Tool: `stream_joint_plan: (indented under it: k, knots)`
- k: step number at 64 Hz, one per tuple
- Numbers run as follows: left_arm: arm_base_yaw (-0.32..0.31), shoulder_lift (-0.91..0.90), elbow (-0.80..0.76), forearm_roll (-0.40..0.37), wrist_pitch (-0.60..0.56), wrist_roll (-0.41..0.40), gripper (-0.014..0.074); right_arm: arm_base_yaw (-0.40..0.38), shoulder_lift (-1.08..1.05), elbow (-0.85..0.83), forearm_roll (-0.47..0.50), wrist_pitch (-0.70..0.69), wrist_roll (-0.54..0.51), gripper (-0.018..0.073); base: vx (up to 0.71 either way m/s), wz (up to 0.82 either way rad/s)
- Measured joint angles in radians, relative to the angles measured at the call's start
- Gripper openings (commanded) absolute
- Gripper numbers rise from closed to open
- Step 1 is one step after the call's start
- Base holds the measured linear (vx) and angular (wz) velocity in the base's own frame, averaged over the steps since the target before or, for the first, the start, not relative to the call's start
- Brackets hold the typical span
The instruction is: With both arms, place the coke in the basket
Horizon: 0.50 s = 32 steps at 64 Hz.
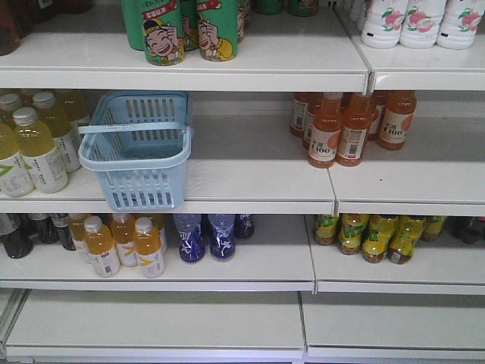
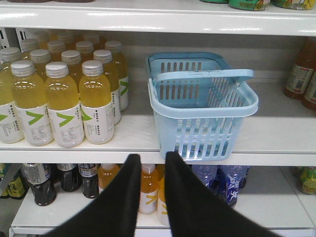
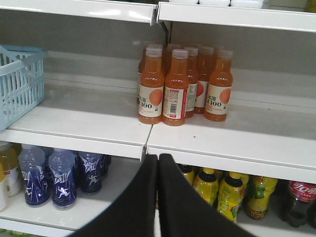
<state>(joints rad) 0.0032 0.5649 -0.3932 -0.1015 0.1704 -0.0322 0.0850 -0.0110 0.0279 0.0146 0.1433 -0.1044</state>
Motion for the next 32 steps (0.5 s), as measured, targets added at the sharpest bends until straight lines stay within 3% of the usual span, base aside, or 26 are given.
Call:
stream_joint_plan:
  k: [15, 32]
  knots:
    - [0.000, 0.000, 0.000, 0.000, -0.001, -0.001, 0.0509, 0.000, 0.000, 0.000, 0.000, 0.000, 0.000, -0.0010, 0.00, 0.00]
    - [0.000, 0.000, 0.000, -0.005, -0.011, -0.021, 0.0541, 0.000, 0.000, 0.000, 0.000, 0.000, 0.000, -0.0010, 0.00, 0.00]
